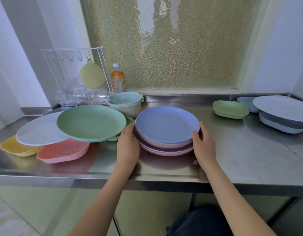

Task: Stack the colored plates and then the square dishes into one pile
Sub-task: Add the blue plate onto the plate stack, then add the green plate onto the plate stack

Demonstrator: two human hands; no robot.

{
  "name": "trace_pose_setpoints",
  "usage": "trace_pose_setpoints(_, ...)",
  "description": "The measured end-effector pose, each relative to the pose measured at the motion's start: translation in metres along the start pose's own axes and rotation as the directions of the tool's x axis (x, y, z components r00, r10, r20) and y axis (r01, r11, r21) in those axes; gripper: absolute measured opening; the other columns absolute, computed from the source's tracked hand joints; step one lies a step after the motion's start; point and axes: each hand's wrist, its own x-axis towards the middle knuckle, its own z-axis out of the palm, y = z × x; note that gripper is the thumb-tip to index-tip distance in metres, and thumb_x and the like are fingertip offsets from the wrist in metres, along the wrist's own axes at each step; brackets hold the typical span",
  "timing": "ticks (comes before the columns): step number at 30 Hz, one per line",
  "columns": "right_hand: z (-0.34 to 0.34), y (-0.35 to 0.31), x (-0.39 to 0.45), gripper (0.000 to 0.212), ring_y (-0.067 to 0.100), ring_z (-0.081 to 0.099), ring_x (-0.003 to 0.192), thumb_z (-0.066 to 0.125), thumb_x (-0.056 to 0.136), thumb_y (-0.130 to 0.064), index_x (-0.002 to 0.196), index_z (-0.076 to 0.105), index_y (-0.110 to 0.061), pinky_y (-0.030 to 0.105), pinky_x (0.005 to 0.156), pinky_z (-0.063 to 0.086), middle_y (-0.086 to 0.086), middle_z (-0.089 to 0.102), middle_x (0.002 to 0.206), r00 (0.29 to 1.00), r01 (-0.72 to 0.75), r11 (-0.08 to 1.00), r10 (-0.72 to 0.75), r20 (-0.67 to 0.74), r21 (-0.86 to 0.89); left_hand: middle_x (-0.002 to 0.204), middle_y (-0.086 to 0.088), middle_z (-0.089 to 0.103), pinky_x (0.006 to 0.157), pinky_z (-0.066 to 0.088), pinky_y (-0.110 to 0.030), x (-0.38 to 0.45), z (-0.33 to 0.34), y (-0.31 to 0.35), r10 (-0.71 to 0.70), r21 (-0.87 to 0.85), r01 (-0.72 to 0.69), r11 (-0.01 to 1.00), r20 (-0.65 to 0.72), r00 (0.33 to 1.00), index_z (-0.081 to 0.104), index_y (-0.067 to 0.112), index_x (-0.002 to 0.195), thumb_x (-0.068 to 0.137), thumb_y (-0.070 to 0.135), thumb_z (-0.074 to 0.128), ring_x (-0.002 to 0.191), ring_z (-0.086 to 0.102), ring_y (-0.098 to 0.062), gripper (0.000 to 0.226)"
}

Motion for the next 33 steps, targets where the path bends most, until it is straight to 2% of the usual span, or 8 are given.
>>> trace_pose_setpoints(3, -0.001, 0.003, 0.003, 0.052, 0.002, 0.041, 0.102, 0.044, 0.096, -0.025, 0.147, 0.032, -0.024, 0.022, 0.086, 0.033, -0.017, 0.045, 0.115, 1.0, -0.009, 1.0, 0.009, -0.004, 0.024, 0.12, -0.012, 0.065, 0.087, 0.046, -0.035, -0.003, -0.022, -0.012, 0.17, 0.172, -0.158, 0.972, -0.06, 0.984, 0.064, 0.005, 0.117, 0.078, -0.009, 0.041, 0.111, 0.059, -0.031, 0.047)
trace_pose_setpoints(6, -0.001, 0.005, 0.004, 0.052, 0.004, 0.043, 0.105, 0.045, 0.096, -0.025, 0.146, 0.033, -0.025, 0.023, 0.087, 0.032, -0.016, 0.046, 0.121, 1.0, -0.002, 1.0, 0.002, -0.013, 0.025, 0.108, -0.012, 0.071, 0.098, 0.043, -0.049, 0.007, -0.037, -0.033, 0.367, 0.505, -0.29, 0.813, -0.057, 0.928, 0.068, 0.004, 0.108, 0.073, -0.002, 0.042, 0.109, 0.062, -0.035, 0.045)
trace_pose_setpoints(9, -0.001, 0.007, 0.006, 0.051, 0.007, 0.044, 0.105, 0.045, 0.096, -0.026, 0.146, 0.034, -0.025, 0.023, 0.087, 0.032, -0.014, 0.048, 0.118, 1.0, 0.004, 1.0, -0.004, -0.021, 0.021, 0.096, -0.008, 0.074, 0.106, 0.023, -0.049, 0.017, -0.045, -0.053, 0.369, 0.713, -0.28, 0.643, 0.032, 0.929, 0.072, 0.01, 0.1, 0.069, 0.006, 0.052, 0.105, 0.065, -0.032, 0.037)
trace_pose_setpoints(12, -0.001, 0.011, 0.008, 0.051, 0.011, 0.045, 0.119, 0.045, 0.095, -0.028, 0.146, 0.035, -0.024, 0.024, 0.091, 0.031, -0.011, 0.047, 0.139, 0.999, 0.028, 1.0, -0.028, -0.023, 0.0, 0.069, -0.006, 0.071, 0.101, 0.024, -0.046, 0.018, -0.046, -0.056, 0.36, 0.783, -0.241, 0.573, 0.025, 0.933, 0.073, 0.013, 0.082, 0.063, 0.001, 0.054, 0.08, 0.068, -0.03, 0.03)
trace_pose_setpoints(15, -0.001, 0.012, 0.009, 0.051, 0.008, 0.044, 0.115, 0.046, 0.095, -0.029, 0.145, 0.036, -0.025, 0.024, 0.091, 0.031, -0.009, 0.047, 0.139, 0.999, 0.027, 1.0, -0.027, -0.024, 0.01, 0.058, -0.004, 0.067, 0.095, 0.027, -0.042, 0.019, -0.045, -0.054, 0.353, 0.78, -0.222, 0.585, 0.002, 0.936, 0.073, 0.015, 0.074, 0.061, 0.0, 0.055, 0.064, 0.063, -0.028, 0.026)
trace_pose_setpoints(20, -0.001, 0.013, 0.009, 0.051, 0.005, 0.042, 0.103, 0.047, 0.095, -0.03, 0.145, 0.037, -0.025, 0.023, 0.09, 0.031, -0.015, 0.048, 0.115, 0.999, 0.028, 1.0, -0.028, -0.03, 0.011, 0.062, -0.002, 0.069, 0.092, 0.03, -0.04, 0.02, -0.046, -0.054, 0.436, 0.725, -0.222, 0.653, -0.12, 0.892, 0.072, 0.015, 0.079, 0.08, 0.01, 0.06, 0.067, 0.064, -0.027, 0.013)
trace_pose_setpoints(24, -0.001, 0.012, 0.01, 0.051, 0.008, 0.045, 0.109, 0.047, 0.095, -0.029, 0.145, 0.037, -0.025, 0.024, 0.091, 0.032, -0.016, 0.049, 0.121, 0.999, 0.028, 1.0, -0.028, -0.028, 0.013, 0.073, -0.002, 0.072, 0.089, 0.03, -0.039, 0.017, -0.047, -0.042, 0.483, 0.608, -0.234, 0.759, -0.285, 0.828, 0.071, 0.012, 0.089, 0.088, 0.017, 0.058, 0.073, 0.065, -0.027, 0.015)
trace_pose_setpoints(33, -0.001, 0.012, 0.009, 0.051, 0.002, 0.043, 0.107, 0.047, 0.095, -0.03, 0.144, 0.038, -0.026, 0.023, 0.089, 0.032, -0.02, 0.047, 0.121, 0.999, 0.019, 0.999, -0.017, -0.03, 0.044, 0.076, 0.001, 0.072, 0.079, 0.029, -0.031, 0.012, -0.015, 0.031, 0.61, 0.32, -0.53, 0.785, -0.25, 0.752, 0.072, 0.013, 0.09, 0.087, 0.021, 0.059, 0.079, 0.05, -0.013, 0.015)
